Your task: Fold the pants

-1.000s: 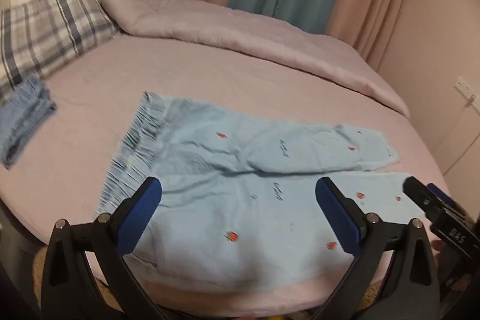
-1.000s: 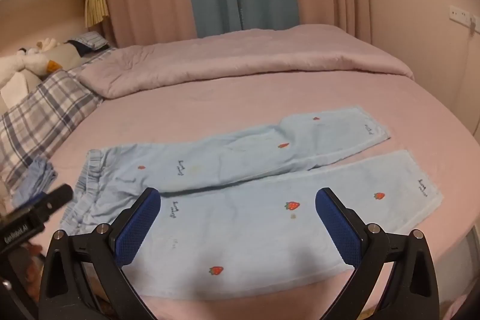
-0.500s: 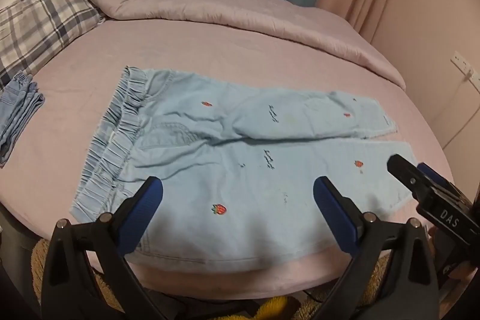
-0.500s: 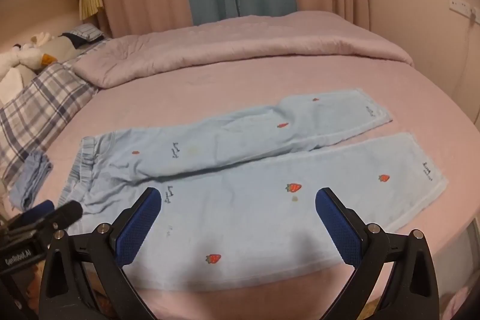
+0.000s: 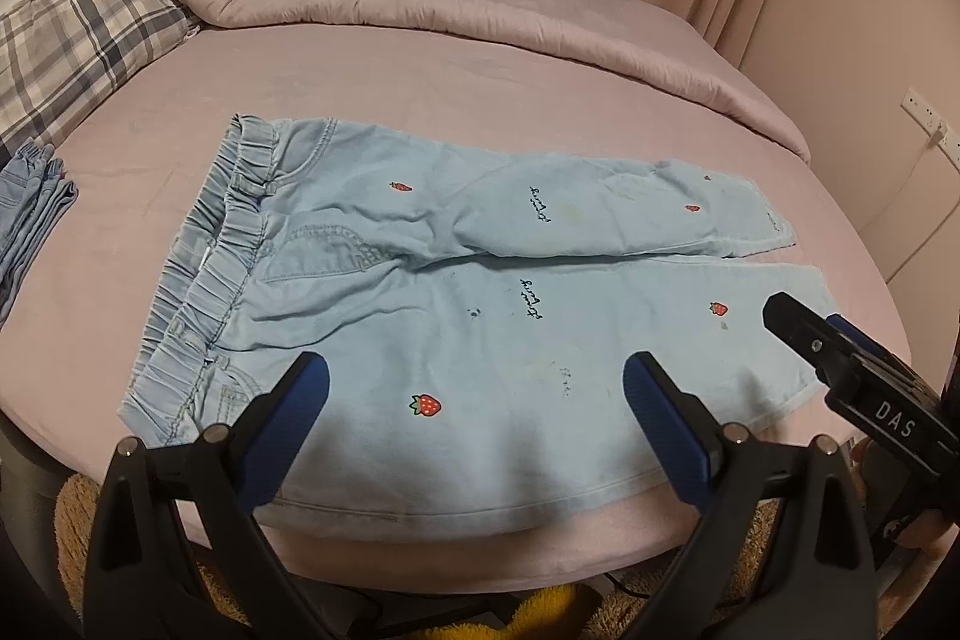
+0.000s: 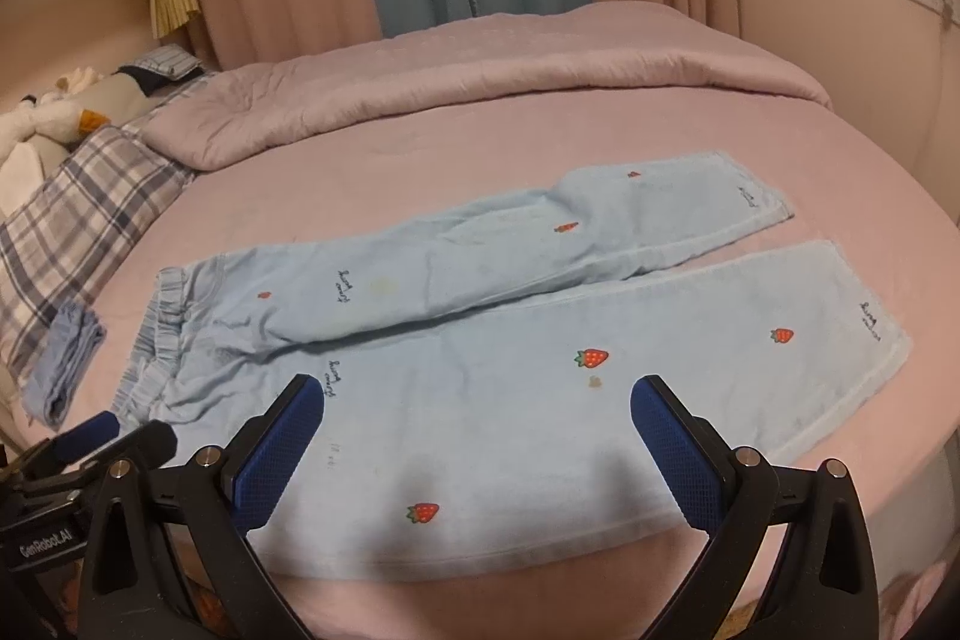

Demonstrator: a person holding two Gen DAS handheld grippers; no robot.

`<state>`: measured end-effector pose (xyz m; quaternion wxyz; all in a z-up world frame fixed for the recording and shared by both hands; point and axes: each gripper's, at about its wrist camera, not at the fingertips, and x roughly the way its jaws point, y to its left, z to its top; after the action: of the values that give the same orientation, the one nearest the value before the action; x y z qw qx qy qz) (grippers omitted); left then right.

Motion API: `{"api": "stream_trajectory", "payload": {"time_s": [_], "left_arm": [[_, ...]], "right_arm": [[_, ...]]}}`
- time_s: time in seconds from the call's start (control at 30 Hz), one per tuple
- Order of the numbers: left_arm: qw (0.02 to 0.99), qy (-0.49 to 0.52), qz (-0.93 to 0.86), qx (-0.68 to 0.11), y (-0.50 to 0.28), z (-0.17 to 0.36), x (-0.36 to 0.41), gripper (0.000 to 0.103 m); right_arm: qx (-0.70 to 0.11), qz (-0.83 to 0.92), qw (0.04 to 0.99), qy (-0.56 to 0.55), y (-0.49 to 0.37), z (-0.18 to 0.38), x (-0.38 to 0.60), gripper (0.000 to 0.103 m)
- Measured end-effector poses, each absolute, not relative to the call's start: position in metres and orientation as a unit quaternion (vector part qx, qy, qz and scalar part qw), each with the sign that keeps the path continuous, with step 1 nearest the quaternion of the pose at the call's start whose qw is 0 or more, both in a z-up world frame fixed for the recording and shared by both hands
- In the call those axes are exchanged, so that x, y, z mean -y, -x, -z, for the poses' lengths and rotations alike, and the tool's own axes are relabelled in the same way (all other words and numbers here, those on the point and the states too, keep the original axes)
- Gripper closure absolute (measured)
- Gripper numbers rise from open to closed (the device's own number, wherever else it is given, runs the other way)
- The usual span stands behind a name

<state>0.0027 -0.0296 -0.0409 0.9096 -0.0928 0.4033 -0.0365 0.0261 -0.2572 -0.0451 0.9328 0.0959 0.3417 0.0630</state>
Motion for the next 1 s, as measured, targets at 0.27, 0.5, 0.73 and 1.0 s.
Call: {"api": "stream_trajectory", "payload": {"time_s": [0.27,0.5,0.73,1.0], "left_arm": [[0.908,0.098,0.039,-0.407,-0.0026,0.0432,0.0276,0.006],[0.908,0.096,0.045,-0.404,-0.0001,0.0403,0.0292,0.007],[0.908,0.095,0.046,-0.405,-0.0007,0.0397,0.0306,0.007],[0.908,0.097,0.049,-0.406,-0.0002,0.0397,0.0302,0.007]], "right_arm": [[-0.346,-0.063,0.931,-0.098,-0.0264,0.0471,0.2543,0.001],[-0.345,-0.063,0.931,-0.099,-0.0284,0.0454,0.2540,0.001],[-0.345,-0.065,0.931,-0.105,-0.0291,0.0460,0.2559,0.001],[-0.345,-0.062,0.931,-0.105,-0.0296,0.0459,0.2565,0.001]]}}
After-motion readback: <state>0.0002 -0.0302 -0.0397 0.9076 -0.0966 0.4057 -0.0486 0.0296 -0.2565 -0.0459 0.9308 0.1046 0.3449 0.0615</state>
